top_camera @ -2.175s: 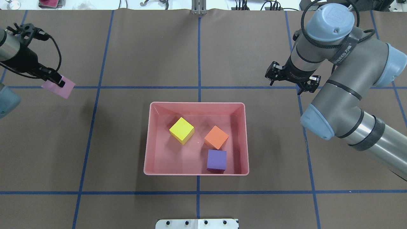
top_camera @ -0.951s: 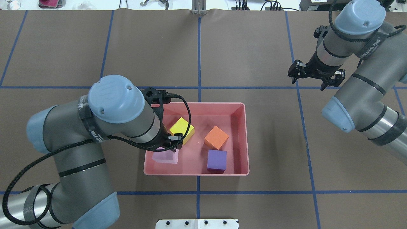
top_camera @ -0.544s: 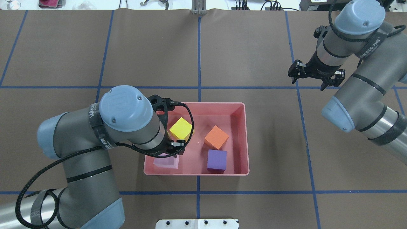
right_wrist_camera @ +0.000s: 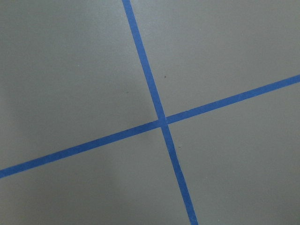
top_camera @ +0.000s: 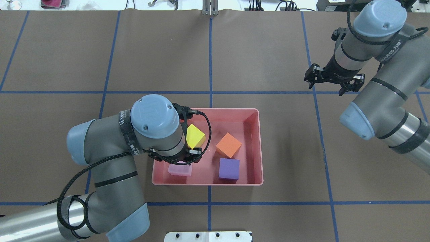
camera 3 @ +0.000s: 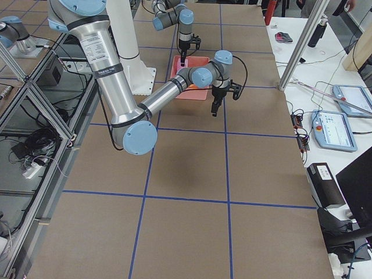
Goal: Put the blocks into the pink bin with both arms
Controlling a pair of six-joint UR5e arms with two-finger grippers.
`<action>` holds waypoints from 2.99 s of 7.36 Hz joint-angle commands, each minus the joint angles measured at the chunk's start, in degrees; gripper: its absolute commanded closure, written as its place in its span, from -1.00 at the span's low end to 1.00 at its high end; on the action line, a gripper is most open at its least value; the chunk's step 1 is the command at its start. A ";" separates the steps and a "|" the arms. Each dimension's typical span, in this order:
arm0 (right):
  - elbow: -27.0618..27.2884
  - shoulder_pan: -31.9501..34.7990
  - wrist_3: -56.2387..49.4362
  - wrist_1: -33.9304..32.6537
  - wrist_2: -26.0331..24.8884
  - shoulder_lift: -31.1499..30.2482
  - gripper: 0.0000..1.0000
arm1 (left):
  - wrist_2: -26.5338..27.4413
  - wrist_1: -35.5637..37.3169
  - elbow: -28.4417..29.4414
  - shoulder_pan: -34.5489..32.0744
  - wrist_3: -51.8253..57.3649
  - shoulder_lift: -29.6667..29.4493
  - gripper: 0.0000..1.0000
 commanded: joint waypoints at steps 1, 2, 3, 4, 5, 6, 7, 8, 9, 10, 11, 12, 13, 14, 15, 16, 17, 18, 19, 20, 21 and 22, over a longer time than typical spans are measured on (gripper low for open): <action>0.00 0.02 0.00 0.02 0.00 0.00 -1.00 | 0.64 -1.23 1.89 0.00 0.03 -0.11 0.81; 0.09 0.02 0.00 -0.07 0.00 0.00 -1.00 | 0.64 -1.32 2.33 0.00 0.03 -0.11 0.57; 0.44 0.11 0.09 -0.07 0.44 0.00 -1.00 | 0.64 -2.37 2.95 0.00 0.03 -0.11 0.18; 0.53 0.11 0.09 -0.07 1.05 0.00 -1.00 | 0.64 -2.81 3.13 0.00 0.03 -0.11 -0.46; 0.70 0.20 0.09 -0.07 1.14 0.00 -1.00 | 0.64 -2.73 2.78 -0.08 0.03 -0.29 -0.82; 0.79 0.20 0.09 -0.07 1.06 0.00 -1.00 | 0.73 -2.47 1.21 -0.35 -0.05 -0.38 -0.98; 0.79 0.37 0.09 -0.07 1.14 0.09 -1.00 | 0.73 -2.03 -2.11 -1.83 -0.05 -0.29 -0.98; 0.79 0.99 0.09 -0.16 1.14 0.09 -1.00 | 0.29 0.32 -5.89 -4.10 0.03 -0.20 -0.98; 1.05 2.99 0.00 -0.33 2.80 0.09 -1.00 | 0.20 6.26 -10.19 -7.35 0.64 -0.12 -0.98; 1.40 6.32 -0.52 -0.33 6.12 -0.26 -1.00 | -1.28 10.41 -13.54 -11.29 8.57 0.41 -0.98; 2.28 8.79 -4.62 -0.42 7.20 -2.00 -1.00 | -5.38 14.37 -14.01 -16.99 16.91 3.02 -0.98; 2.63 12.03 -10.40 -0.42 7.30 -4.63 -1.00 | -9.17 14.67 -14.10 -23.92 25.87 7.14 -0.98; 2.46 16.42 -19.51 -0.07 9.99 -8.92 -1.00 | -13.82 14.32 -13.66 -32.26 39.45 13.88 -0.99; 2.37 20.81 -29.08 0.02 11.85 -12.27 -1.00 | -16.56 13.80 -12.70 -39.39 52.11 20.04 -0.99; 2.37 24.60 -36.23 0.02 11.87 -15.18 -1.00 | -18.24 13.88 -9.73 -45.03 58.16 21.23 -0.99; 2.37 27.85 -43.26 0.02 12.04 -18.16 -1.00 | -21.22 13.53 -6.57 -50.22 62.65 23.42 -0.99; 2.29 29.80 -47.68 0.02 11.96 -19.41 -1.00 | -23.68 12.31 -0.88 -56.71 72.53 24.83 -0.99; 2.20 30.86 -48.33 0.02 13.17 -19.69 -1.00 | -27.10 9.60 6.22 -61.21 80.90 25.37 -0.99; 2.02 31.92 -49.30 0.02 15.71 -20.47 -1.00 | -28.88 6.27 10.29 -61.95 81.85 25.46 -0.99; 2.11 32.19 -49.48 0.02 16.52 -20.48 -1.00 | -28.98 5.89 10.77 -61.96 81.60 27.46 -0.99; 1.93 32.19 -49.48 0.02 16.26 -20.83 -1.00 | -28.89 4.93 10.77 -61.96 79.86 28.18 -0.99; 1.67 32.11 -49.57 0.10 15.56 -21.00 -1.00 | -28.81 0.74 10.34 -61.96 74.53 29.84 -0.99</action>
